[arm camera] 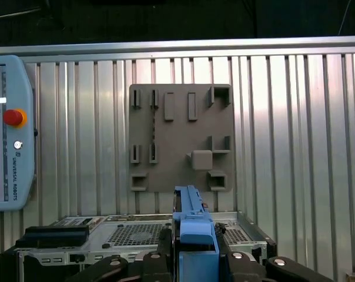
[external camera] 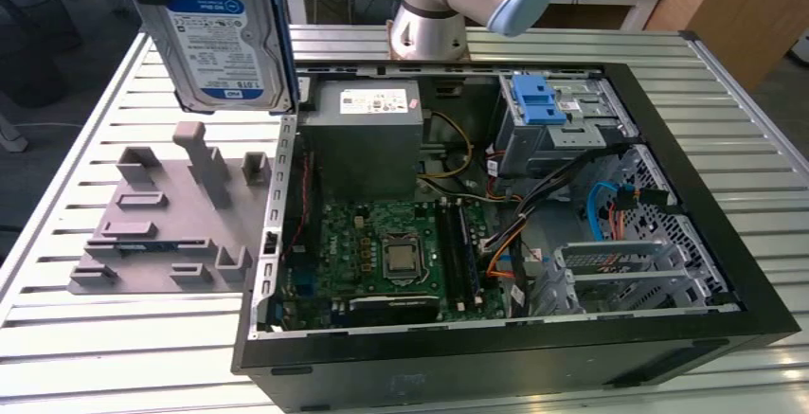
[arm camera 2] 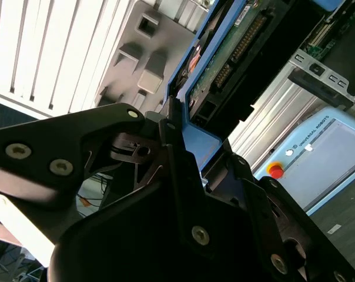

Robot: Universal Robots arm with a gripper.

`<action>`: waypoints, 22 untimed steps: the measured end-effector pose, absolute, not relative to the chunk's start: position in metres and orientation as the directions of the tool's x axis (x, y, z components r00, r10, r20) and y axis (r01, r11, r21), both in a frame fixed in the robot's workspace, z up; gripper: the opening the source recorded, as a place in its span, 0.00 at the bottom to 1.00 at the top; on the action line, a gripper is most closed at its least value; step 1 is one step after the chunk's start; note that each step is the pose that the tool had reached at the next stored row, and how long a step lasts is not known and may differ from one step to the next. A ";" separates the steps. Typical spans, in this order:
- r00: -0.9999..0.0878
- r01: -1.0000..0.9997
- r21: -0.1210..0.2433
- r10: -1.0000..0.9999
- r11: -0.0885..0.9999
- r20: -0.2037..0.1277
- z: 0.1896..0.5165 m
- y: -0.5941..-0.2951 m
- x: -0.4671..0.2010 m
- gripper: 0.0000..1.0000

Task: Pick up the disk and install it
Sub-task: 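Pick up the disk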

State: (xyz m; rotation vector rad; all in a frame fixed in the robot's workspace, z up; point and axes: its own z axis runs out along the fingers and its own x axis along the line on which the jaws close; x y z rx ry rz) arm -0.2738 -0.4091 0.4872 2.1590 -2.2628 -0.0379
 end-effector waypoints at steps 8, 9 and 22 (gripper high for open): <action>-0.047 -0.999 0.027 -0.999 0.047 -0.007 0.487 -0.419 -0.271 0.36; -0.047 -0.999 0.027 -0.999 0.047 -0.007 0.487 -0.420 -0.270 0.36; -0.047 -0.999 0.027 -0.999 0.047 -0.007 0.487 -0.422 -0.244 0.36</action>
